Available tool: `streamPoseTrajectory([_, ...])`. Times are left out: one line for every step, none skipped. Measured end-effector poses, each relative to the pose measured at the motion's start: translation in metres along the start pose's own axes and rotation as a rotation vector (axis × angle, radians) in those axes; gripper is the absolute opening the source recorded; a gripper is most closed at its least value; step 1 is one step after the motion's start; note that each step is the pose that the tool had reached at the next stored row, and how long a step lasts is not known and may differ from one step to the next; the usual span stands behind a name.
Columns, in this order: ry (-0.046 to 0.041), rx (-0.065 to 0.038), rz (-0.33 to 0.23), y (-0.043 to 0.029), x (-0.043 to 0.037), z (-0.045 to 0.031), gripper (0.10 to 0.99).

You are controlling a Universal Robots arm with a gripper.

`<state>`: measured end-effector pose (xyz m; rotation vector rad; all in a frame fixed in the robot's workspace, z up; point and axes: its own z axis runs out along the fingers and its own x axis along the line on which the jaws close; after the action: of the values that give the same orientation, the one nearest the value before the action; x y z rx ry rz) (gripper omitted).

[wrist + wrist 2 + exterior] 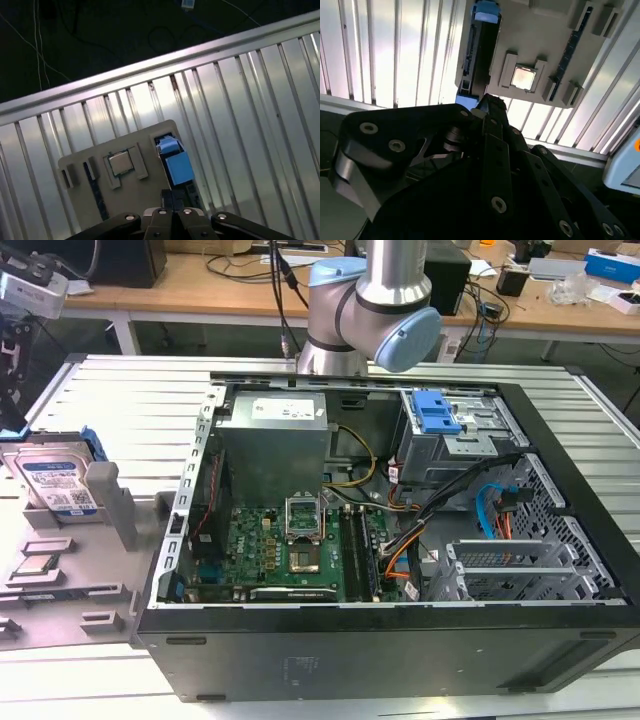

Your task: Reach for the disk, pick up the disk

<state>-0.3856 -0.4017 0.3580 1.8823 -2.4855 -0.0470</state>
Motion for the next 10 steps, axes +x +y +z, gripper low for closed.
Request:
streamPoseTrajectory([0.0009,0.000,-0.024,0.0000,0.0000,0.0000,0.106])
streamPoseTrajectory([0.0013,0.000,-0.034,0.0000,0.0000,0.0000,0.106])
streamPoseTrajectory([0.0021,0.000,-0.056,0.0000,0.0000,0.0000,0.106])
streamPoseTrajectory([0.0032,0.000,-0.082,0.0000,0.0000,0.0000,0.106])
streamPoseTrajectory([0.0042,0.000,-0.108,0.0000,0.0000,0.0000,0.106])
streamPoseTrajectory([0.0049,0.000,-0.128,0.0000,0.0000,0.0000,0.106])
streamPoseTrajectory([0.0058,0.000,-0.151,0.0000,0.0000,0.0000,0.106])
streamPoseTrajectory([0.0063,0.000,-0.166,0.0000,0.0000,0.0000,0.106])
streamPoseTrajectory([0.0071,0.000,-0.185,0.0000,0.0000,0.0000,0.106])
streamPoseTrajectory([0.0077,0.000,-0.200,0.0000,0.0000,0.0000,0.106])
